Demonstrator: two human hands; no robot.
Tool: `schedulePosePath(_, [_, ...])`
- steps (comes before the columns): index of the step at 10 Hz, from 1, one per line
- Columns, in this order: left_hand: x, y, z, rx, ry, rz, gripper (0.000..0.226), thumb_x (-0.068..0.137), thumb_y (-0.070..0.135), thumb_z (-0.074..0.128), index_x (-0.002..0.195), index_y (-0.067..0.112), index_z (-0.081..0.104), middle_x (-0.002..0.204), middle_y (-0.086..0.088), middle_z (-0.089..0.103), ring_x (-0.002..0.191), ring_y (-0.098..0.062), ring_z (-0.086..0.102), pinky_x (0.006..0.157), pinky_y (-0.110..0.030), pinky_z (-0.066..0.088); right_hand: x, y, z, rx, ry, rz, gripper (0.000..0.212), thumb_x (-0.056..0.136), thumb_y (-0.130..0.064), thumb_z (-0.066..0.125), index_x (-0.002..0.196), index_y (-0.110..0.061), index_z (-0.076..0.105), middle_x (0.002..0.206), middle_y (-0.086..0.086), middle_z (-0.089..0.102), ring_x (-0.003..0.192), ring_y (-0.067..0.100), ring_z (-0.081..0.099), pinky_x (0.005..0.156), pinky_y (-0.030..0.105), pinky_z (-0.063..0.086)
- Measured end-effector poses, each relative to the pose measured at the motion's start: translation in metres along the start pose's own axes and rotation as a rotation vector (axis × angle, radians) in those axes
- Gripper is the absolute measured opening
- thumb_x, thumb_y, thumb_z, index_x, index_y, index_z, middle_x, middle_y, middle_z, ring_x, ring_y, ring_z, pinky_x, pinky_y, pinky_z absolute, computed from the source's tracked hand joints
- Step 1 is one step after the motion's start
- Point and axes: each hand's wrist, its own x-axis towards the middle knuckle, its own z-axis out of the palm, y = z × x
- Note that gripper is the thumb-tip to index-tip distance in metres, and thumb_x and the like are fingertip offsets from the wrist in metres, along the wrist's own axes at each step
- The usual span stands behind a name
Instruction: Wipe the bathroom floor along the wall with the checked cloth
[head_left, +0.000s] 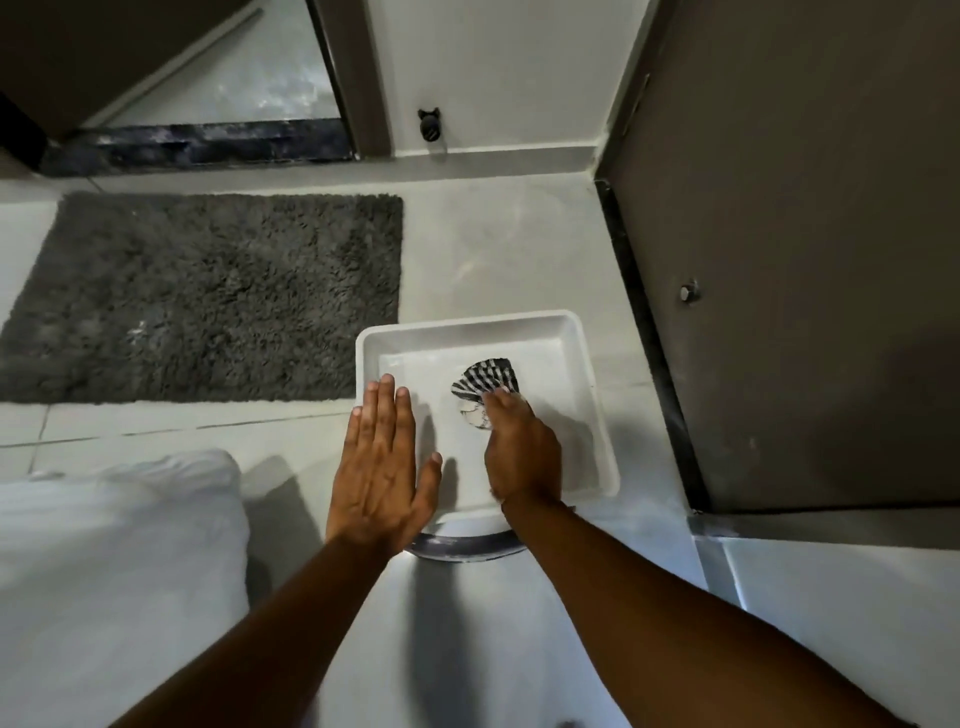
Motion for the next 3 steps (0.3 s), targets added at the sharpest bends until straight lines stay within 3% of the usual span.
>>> schedulePosePath(2, [-0.029, -0.002, 0.004, 0.006, -0.061, -0.058, 0.080, 0.093, 0.048, 0.023, 0.156, 0.003, 0.000, 0.165, -0.017, -0.007, 0.154, -0.029, -0.008, 0.125, -0.043, 0.001, -0.004, -0.001, 0.012, -0.063, -0.387, -0.098, 0.061, 0.095, -0.021, 0.048, 0.149, -0.011, 0.024, 0.161, 0.009, 0.017, 0.149, 0.025, 0.012, 0.119, 0.039, 0.023])
schedulePosePath(3, [-0.040, 0.003, -0.008, -0.027, -0.058, -0.086, 0.080, 0.093, 0.049, 0.020, 0.155, 0.003, 0.000, 0.165, -0.018, -0.007, 0.154, -0.029, -0.008, 0.125, -0.044, 0.002, -0.004, -0.001, -0.023, 0.135, -0.390, -0.089, 0.057, 0.096, -0.020, 0.051, 0.148, -0.012, 0.030, 0.158, 0.009, 0.027, 0.146, 0.024, 0.024, 0.118, 0.037, 0.025])
